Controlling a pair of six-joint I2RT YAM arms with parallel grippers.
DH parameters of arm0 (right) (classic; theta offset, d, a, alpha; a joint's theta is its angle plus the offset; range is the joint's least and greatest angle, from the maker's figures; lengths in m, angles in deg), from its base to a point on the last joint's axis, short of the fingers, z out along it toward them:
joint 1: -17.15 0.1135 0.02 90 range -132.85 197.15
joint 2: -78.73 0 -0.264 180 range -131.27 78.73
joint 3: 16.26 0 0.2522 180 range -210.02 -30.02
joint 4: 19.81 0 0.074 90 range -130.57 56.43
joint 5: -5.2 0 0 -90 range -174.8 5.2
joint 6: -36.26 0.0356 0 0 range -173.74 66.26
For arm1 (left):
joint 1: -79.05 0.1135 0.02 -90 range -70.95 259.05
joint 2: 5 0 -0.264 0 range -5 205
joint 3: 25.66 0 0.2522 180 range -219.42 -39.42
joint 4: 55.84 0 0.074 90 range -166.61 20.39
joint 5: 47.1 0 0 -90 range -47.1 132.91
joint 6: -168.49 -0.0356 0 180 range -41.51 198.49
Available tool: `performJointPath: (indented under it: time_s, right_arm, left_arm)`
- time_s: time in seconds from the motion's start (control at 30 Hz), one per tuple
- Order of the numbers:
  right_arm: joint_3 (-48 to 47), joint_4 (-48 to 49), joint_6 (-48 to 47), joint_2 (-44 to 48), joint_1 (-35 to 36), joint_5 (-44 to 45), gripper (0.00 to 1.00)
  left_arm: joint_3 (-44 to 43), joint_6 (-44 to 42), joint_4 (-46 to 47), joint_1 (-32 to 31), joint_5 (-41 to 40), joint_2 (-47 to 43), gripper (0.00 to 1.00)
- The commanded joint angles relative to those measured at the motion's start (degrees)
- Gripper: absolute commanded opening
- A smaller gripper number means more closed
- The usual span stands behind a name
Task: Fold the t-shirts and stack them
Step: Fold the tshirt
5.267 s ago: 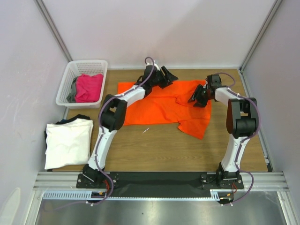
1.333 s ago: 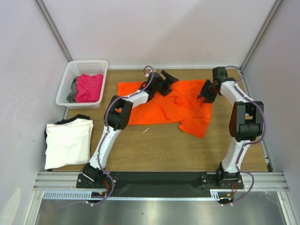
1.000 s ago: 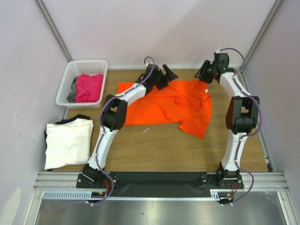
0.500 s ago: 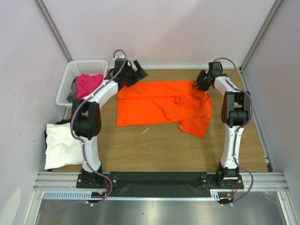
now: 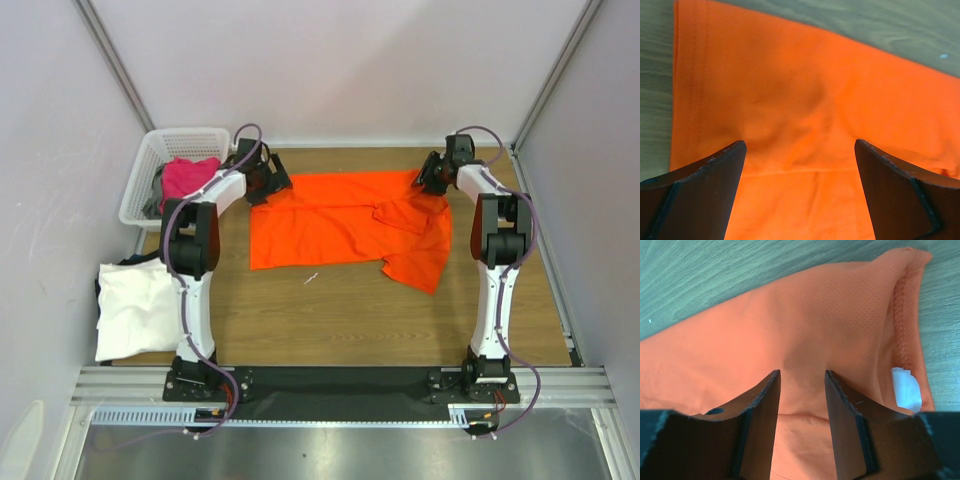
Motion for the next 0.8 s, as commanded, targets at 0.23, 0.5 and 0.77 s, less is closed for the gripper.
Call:
performJointPath:
  time_s: [0.23,0.5,0.77]
  right_arm:
    - [2.9,2.3,4.4,0.7,-0.1,4.1,0.46]
    - [10.3,7.1,7.6,3.8,0.0,6.4,0.47]
    - [4.8,4.8,6.2,5.8,-2.1,1.7,0.47]
  left_arm:
    - [-10.4,-0.9,-5.1,1.8,1.0,7.8,0.96]
    - [-18.7,-0.4,-5.6,3.0,2.6,14.5,0.96]
    - [-14.0,-3.1,-0.4,2.9,5.1,6.2,0.97]
